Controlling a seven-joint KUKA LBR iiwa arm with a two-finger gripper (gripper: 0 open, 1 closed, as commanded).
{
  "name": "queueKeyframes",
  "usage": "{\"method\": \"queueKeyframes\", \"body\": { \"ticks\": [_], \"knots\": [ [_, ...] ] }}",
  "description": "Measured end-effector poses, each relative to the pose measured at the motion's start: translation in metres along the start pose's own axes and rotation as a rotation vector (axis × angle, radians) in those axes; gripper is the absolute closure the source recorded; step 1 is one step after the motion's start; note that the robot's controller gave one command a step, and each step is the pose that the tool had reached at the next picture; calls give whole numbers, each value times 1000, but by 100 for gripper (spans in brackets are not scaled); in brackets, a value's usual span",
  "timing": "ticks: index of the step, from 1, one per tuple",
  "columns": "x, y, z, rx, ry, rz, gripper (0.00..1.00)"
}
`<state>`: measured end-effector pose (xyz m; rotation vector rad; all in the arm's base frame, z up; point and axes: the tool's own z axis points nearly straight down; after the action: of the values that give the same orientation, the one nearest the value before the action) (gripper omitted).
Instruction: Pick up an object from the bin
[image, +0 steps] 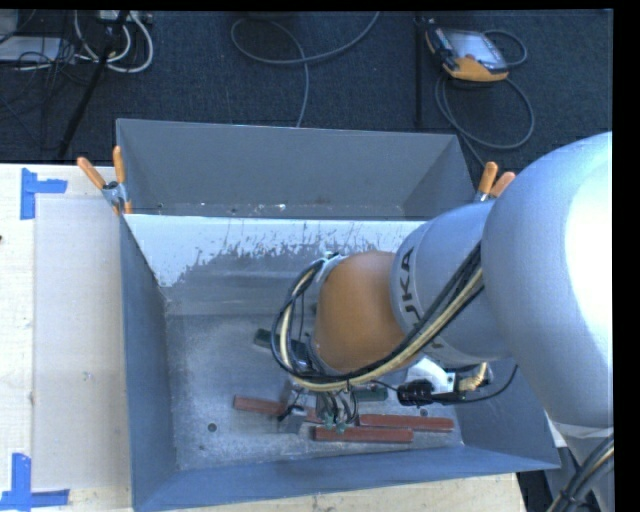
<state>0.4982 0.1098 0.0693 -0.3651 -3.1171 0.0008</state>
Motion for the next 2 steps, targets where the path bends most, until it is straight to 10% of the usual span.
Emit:
{"method": "queueKeyframes", "body": {
  "ticks": [2],
  "knots": [
    [1,-1,-5,2,5,1,100]
  ]
}}
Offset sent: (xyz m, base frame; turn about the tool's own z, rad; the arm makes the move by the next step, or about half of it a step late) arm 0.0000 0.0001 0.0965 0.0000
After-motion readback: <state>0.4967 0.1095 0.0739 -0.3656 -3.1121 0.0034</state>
